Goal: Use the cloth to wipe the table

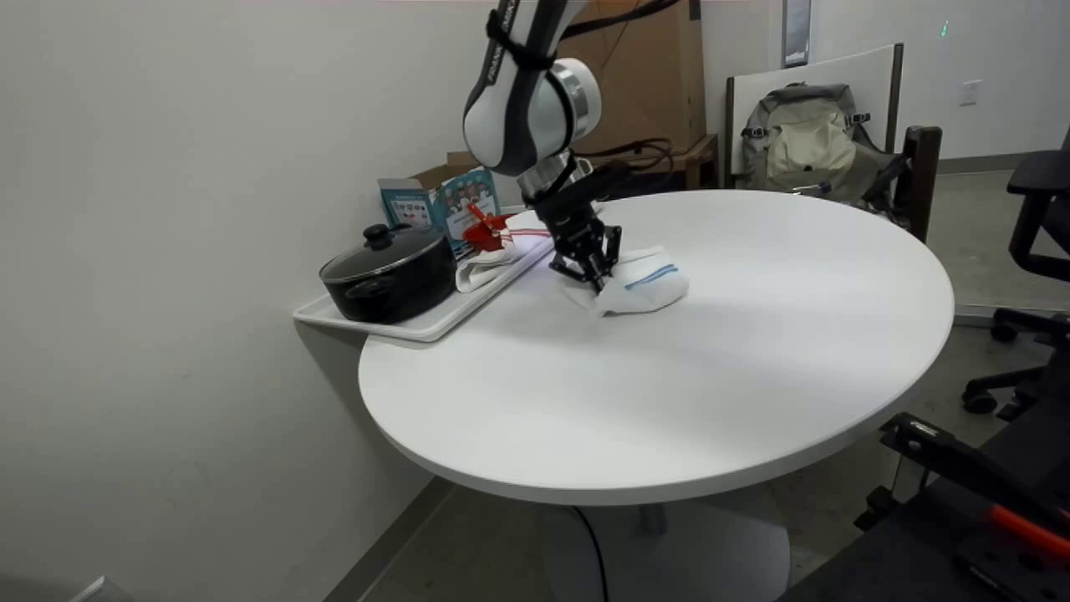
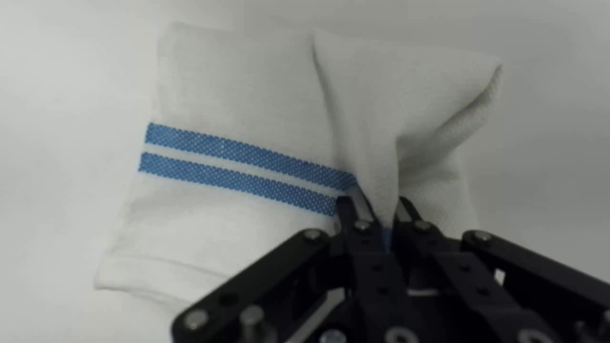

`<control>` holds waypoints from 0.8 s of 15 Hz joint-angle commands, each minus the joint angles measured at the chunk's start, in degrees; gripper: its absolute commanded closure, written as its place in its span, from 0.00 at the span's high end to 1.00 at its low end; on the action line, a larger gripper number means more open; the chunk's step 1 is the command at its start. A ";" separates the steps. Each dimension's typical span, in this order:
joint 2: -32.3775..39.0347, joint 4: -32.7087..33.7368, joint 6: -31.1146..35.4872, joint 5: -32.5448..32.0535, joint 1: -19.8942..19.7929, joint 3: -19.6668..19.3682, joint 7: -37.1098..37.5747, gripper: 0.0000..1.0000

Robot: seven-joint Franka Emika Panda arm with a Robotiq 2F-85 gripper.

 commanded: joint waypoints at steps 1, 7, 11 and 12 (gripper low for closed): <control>3.09 0.39 0.40 0.50 -5.38 -2.63 0.45 0.02; 1.13 -2.67 0.39 1.23 -11.93 -4.71 0.35 0.02; -3.49 -9.64 3.17 0.80 -10.60 -1.84 -2.83 0.02; -5.82 -12.85 4.45 0.57 -9.74 -0.59 -4.31 0.02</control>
